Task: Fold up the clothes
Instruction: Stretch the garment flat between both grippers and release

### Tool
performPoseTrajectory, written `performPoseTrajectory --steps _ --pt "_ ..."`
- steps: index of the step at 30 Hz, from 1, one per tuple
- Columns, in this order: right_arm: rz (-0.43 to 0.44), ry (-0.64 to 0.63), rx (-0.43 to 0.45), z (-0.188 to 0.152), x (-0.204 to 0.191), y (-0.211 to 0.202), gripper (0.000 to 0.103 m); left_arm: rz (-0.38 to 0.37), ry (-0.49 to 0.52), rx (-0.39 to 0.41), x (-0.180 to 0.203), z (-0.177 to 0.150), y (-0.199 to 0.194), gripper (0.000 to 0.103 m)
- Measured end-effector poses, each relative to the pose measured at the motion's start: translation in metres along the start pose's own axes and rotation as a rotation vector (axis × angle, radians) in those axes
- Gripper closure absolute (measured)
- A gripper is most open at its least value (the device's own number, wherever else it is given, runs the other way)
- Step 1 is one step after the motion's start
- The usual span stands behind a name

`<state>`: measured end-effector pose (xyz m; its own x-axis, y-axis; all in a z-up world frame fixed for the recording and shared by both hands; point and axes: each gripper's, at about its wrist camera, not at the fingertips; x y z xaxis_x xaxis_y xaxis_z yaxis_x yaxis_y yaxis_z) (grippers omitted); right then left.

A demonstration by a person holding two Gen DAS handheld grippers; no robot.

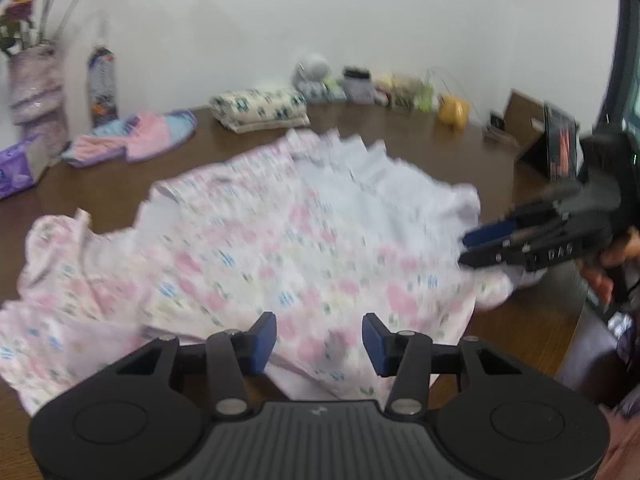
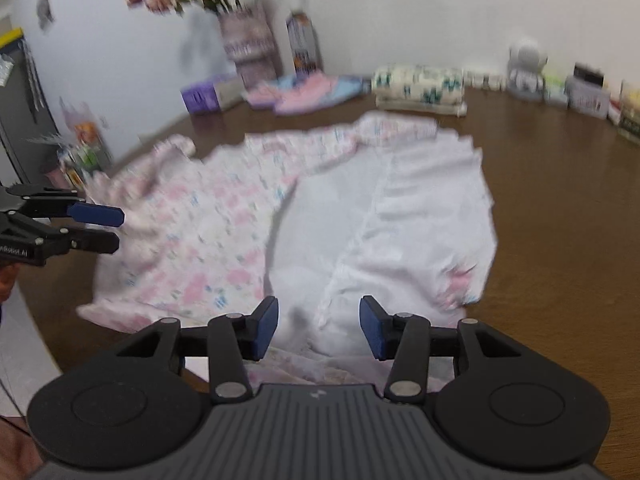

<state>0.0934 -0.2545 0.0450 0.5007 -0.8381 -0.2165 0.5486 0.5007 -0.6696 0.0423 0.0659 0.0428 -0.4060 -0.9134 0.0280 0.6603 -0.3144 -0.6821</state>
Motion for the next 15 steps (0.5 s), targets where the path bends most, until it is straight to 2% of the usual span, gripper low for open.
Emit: performPoseTrajectory --steps 5,7,10,15 --pt "-0.033 -0.041 -0.030 -0.017 -0.012 0.016 0.056 0.012 0.008 0.003 0.006 -0.018 0.009 0.044" --pt "-0.051 -0.061 -0.027 -0.023 -0.016 0.011 0.055 0.036 0.012 0.020 0.008 -0.023 0.009 0.044" --pt "-0.085 -0.092 -0.008 -0.032 -0.020 0.004 0.051 0.086 0.042 0.050 0.014 -0.031 0.007 0.042" --pt "-0.120 -0.072 0.063 -0.046 -0.024 -0.002 0.047 0.114 0.002 0.109 0.013 -0.039 0.007 0.039"
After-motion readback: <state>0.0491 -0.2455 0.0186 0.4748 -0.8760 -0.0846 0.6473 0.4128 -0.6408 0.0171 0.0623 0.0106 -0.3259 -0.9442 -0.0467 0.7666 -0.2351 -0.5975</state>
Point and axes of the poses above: each gripper's, at about its wrist camera, not at the fingertips, and y roughly the way its jaws point, x to its right, z to its top, and after that the axes turned 4 degrees about y, right-handed
